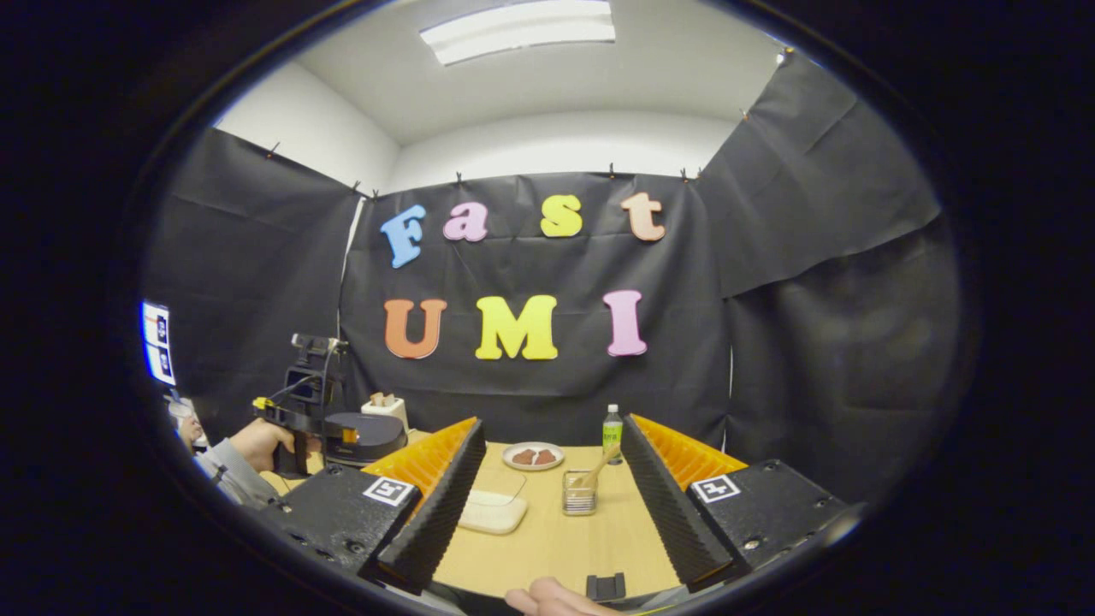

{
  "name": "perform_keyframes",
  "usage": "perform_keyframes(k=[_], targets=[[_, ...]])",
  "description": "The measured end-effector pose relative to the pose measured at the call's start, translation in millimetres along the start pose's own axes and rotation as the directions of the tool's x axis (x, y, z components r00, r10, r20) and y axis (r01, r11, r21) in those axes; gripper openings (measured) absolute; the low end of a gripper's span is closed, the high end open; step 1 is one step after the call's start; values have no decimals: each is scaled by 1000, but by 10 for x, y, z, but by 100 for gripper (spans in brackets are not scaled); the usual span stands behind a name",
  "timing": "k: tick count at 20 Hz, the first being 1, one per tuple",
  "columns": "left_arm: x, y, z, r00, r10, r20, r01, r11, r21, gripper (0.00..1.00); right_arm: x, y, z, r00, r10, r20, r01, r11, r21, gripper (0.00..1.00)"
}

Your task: Close the left gripper, press the button to open the rice cooker; take a wooden spoon from the chopstick holder with the right hand, scoop a spoonful of rice and pour it into the rice cooker, then put the wooden spoon back into the chopstick holder.

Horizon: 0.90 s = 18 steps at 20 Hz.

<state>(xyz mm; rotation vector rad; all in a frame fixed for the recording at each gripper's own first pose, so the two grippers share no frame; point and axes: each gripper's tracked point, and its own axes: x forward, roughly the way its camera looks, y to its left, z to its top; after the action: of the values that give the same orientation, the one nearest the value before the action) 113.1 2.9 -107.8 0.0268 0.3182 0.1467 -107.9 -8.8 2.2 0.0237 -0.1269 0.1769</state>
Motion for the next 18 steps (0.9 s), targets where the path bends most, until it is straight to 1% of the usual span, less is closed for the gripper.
perform_keyframes(k=[3, 5, 7, 9, 10, 11, 13, 14, 16, 17, 18], targets=[[-316, -40, 254, 998, -34, 58, 36, 999, -31, 94, 102, 42, -28, 1000, -3, -29, 3, 1000, 8, 100], [-535, -26, 407, 993, -39, 112, 43, 998, -39, 94, 157, 71, -34, 999, -2, -43, 2, 1000, 13, 100], [-842, -112, 535, 986, -66, 152, 73, 996, -42, 95, 190, 64, -17, 999, -14, -48, 14, 1000, 17, 100], [-1123, -107, 614, 977, -74, 199, 80, 996, -26, 95, 221, 75, -14, 998, -25, -50, 26, 999, 20, 100], [-1264, -125, 638, 973, -87, 215, 95, 995, -29, 95, 229, 100, -9, 998, -28, -51, 29, 999, 21, 99], [-1399, -166, 665, 967, -102, 234, 115, 992, -42, 94, 230, 120, 1, 998, -28, -51, 30, 999, 22, 100], [-1666, -201, 725, 953, -111, 281, 133, 989, -60, 95, 236, 160, 12, 998, -28, -53, 29, 999, 20, 99], [-1775, -223, 703, 948, -119, 294, 142, 988, -58, 94, 235, 170, 19, 998, -28, -51, 29, 999, 17, 100], [-1968, -261, 612, 944, -135, 300, 158, 986, -52, 94, 243, 188, 31, 998, -36, -51, 36, 999, 6, 99], [-2064, -267, 570, 941, -135, 310, 158, 986, -49, 94, 252, 186, 14, 997, -43, -58, 43, 999, -1, 100], [-2147, -281, 553, 936, -145, 320, 168, 985, -47, 94, 247, 200, -5, 997, -47, -65, 47, 999, -6, 99]])
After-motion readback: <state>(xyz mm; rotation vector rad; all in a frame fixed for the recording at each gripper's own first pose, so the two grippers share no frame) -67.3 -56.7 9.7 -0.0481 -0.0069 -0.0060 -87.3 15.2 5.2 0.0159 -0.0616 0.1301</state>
